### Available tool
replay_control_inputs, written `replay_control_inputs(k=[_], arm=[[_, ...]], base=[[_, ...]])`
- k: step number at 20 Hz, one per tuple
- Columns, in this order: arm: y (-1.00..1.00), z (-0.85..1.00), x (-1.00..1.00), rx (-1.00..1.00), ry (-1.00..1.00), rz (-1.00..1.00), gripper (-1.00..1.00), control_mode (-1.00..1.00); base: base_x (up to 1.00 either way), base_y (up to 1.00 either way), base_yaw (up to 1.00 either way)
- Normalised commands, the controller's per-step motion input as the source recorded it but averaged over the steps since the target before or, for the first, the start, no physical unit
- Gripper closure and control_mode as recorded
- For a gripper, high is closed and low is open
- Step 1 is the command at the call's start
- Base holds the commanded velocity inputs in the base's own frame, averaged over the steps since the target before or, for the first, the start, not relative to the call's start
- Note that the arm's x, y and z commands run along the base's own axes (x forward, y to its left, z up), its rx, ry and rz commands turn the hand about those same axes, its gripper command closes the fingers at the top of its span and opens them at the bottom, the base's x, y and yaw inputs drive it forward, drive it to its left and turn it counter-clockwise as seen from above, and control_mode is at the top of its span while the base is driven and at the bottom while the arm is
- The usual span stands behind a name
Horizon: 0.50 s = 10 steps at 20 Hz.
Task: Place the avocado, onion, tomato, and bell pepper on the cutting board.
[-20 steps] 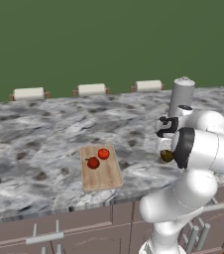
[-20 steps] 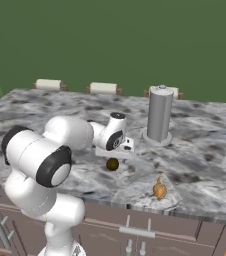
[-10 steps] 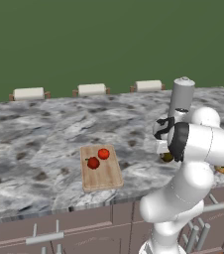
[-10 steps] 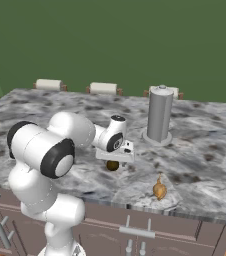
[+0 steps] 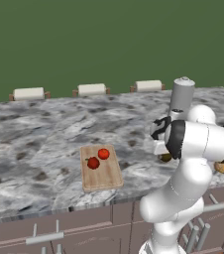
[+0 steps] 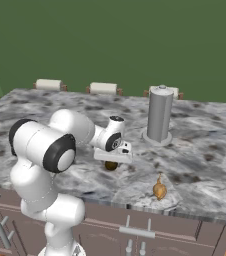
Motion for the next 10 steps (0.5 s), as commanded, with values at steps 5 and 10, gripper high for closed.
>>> replay_control_inputs(k=[5,10], arm=[[0.0,0.06,0.0,0.01,0.01,0.0,1.0,-1.0],[0.02,0.4,0.0,0.02,0.0,0.03,1.0,-1.0]], base=[[0.0,0.0,0.0],[0.0,0.0,0.0]])
